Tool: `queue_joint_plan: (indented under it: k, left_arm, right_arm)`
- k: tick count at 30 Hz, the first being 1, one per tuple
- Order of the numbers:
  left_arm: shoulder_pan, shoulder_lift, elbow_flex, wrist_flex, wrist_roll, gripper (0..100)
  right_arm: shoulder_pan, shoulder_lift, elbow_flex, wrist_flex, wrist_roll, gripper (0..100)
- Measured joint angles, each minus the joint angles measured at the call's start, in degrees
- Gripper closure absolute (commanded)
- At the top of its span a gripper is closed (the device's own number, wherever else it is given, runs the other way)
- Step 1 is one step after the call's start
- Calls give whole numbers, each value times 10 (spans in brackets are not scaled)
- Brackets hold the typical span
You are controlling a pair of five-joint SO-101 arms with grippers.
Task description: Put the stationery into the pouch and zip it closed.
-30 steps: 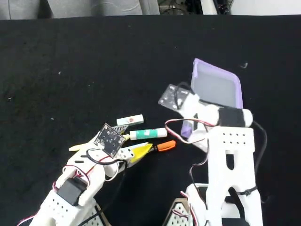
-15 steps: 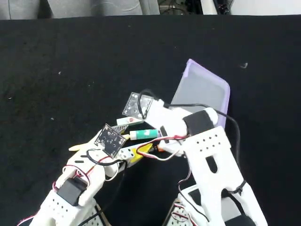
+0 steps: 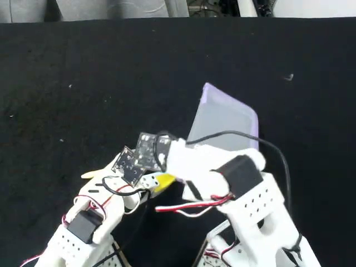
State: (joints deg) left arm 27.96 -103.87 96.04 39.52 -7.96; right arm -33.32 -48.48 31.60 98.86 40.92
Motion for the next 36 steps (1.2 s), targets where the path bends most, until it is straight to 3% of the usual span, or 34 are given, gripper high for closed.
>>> queue_joint_plan:
  k: [36]
  left_arm:
    - [18, 0, 0, 23, 0, 685]
  right_arm:
    - [-6, 0, 35, -24, -11, 987]
